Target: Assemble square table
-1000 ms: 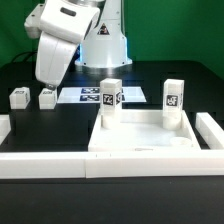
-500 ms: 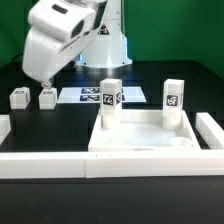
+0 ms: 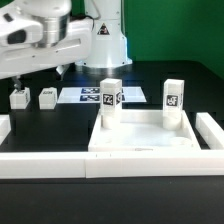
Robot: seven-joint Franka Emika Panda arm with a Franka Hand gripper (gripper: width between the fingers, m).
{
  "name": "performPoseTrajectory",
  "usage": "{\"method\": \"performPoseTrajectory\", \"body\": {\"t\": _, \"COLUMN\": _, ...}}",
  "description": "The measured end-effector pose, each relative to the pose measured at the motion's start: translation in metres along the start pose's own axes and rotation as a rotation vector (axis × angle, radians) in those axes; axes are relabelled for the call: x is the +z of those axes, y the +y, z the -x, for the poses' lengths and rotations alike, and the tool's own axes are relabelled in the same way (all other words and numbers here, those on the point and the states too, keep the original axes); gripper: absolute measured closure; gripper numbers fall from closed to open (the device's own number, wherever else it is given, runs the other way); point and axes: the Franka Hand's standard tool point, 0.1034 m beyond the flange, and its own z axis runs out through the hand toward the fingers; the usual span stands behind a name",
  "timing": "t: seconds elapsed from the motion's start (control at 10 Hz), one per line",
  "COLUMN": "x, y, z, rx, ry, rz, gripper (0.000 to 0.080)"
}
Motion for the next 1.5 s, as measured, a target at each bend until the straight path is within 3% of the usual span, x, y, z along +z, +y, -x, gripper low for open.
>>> {"method": "performPoseTrajectory", "body": {"t": 0.3, "x": 0.0, "y": -0.005, "z": -0.003, "rx": 0.048, "ry": -0.003, "rz": -0.008, "gripper": 0.0151}}
{"method": "performPoseTrajectory", "body": {"t": 0.4, "x": 0.005, "y": -0.008, "z": -0.001, "rx": 0.086, "ry": -0.021, "rz": -0.032, "gripper": 0.0151}}
{"method": "performPoseTrajectory", "body": {"t": 0.5, "x": 0.015, "y": -0.006, "z": 0.005, "rx": 0.165, "ry": -0.045, "rz": -0.077, "gripper": 0.0151}}
{"method": "performPoseTrajectory", "body": {"t": 0.7, "x": 0.025, "y": -0.018, "z": 0.018, "rx": 0.274, "ry": -0.198, "rz": -0.113, "gripper": 0.0151}}
{"method": "performPoseTrajectory", "body": {"t": 0.8, "x": 0.024, "y": -0.014, "z": 0.017, "rx": 0.339, "ry": -0.263, "rz": -0.166, "gripper": 0.0151}}
{"method": "performPoseTrajectory", "body": {"t": 1.0, "x": 0.027, "y": -0.017, "z": 0.018, "rx": 0.313, "ry": -0.433, "rz": -0.2, "gripper": 0.0151}}
{"method": "performPoseTrajectory", "body": {"t": 1.3, "x": 0.031, "y": -0.018, "z": 0.014, "rx": 0.298, "ry": -0.476, "rz": -0.208, "gripper": 0.0151}}
{"method": "performPoseTrajectory", "body": {"t": 1.5, "x": 0.042, "y": -0.026, "z": 0.02, "rx": 0.309, "ry": -0.486, "rz": -0.222, "gripper": 0.0151}}
